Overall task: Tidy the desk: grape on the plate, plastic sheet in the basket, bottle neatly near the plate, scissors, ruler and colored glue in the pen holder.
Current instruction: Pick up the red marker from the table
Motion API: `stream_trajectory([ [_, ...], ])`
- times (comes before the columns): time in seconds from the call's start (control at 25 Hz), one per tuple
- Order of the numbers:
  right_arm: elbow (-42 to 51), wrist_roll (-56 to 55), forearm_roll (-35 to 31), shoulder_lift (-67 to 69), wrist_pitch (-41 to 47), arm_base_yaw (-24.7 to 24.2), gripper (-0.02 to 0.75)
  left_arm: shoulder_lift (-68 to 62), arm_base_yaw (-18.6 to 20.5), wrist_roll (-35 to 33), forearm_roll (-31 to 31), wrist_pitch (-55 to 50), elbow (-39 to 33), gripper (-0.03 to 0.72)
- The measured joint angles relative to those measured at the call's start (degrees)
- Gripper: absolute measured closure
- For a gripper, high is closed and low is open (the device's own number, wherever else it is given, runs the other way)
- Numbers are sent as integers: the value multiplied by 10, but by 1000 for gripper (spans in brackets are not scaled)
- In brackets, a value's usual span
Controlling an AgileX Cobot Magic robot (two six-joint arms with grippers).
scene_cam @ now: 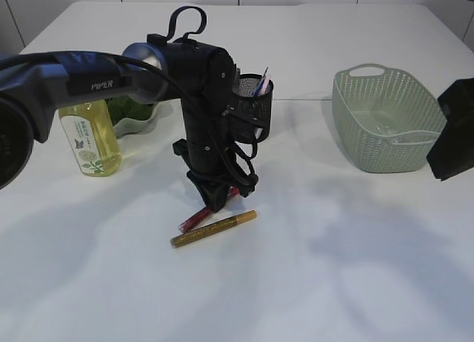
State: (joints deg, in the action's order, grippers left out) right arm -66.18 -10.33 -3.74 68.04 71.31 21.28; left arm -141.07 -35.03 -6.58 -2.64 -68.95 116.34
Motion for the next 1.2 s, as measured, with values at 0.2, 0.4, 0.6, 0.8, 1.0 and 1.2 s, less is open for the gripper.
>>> stream_trajectory([
  [0.2,0,0,0,0,0,0,319,0,0,1,0,-6,19,620],
  [0.4,0,0,0,0,0,0,319,2,0,4,0,-6,23,620],
  [0.6,0,0,0,0,0,0,319,21,6,9,-4,-7,23,621],
  [0.8,0,0,0,0,0,0,319,60,20,13,-32,-7,14,622],
  [1.0,0,1,0,0,0,0,319,118,21,14,-37,-7,-65,622],
  [1.2,0,1,0,0,0,0,319,197,21,14,-37,72,-161,622],
])
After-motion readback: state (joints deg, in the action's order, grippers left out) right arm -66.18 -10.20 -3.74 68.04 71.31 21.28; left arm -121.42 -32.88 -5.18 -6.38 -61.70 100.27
